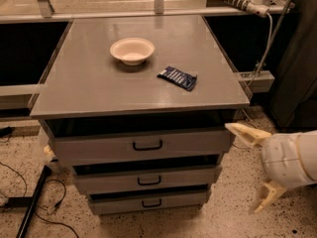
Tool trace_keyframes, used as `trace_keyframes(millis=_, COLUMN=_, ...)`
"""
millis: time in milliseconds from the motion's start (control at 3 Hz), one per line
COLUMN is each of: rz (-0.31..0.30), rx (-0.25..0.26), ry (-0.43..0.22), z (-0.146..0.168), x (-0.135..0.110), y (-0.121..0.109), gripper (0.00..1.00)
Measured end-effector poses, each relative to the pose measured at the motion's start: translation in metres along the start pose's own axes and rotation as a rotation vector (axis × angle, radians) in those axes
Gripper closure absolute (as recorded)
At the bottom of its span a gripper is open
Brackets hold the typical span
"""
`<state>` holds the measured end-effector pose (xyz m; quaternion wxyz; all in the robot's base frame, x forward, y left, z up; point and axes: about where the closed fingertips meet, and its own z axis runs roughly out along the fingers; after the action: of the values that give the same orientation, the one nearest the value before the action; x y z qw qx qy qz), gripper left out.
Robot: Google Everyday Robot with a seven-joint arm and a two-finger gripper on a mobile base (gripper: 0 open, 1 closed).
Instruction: Open middle drawer
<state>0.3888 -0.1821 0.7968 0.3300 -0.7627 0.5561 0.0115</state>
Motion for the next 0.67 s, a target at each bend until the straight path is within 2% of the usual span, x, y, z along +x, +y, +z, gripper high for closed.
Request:
trace_keyframes(millis=333, rz=-0.078, rx=0.054, ry=0.099, z=0.0221, x=0.0121, y=-0.0029, gripper=0.00)
trace_keyframes(millis=667, rz=-0.078, rx=0.054, ry=0.099, z=0.0221, x=0.0118, y=-0.0029, gripper=0.00)
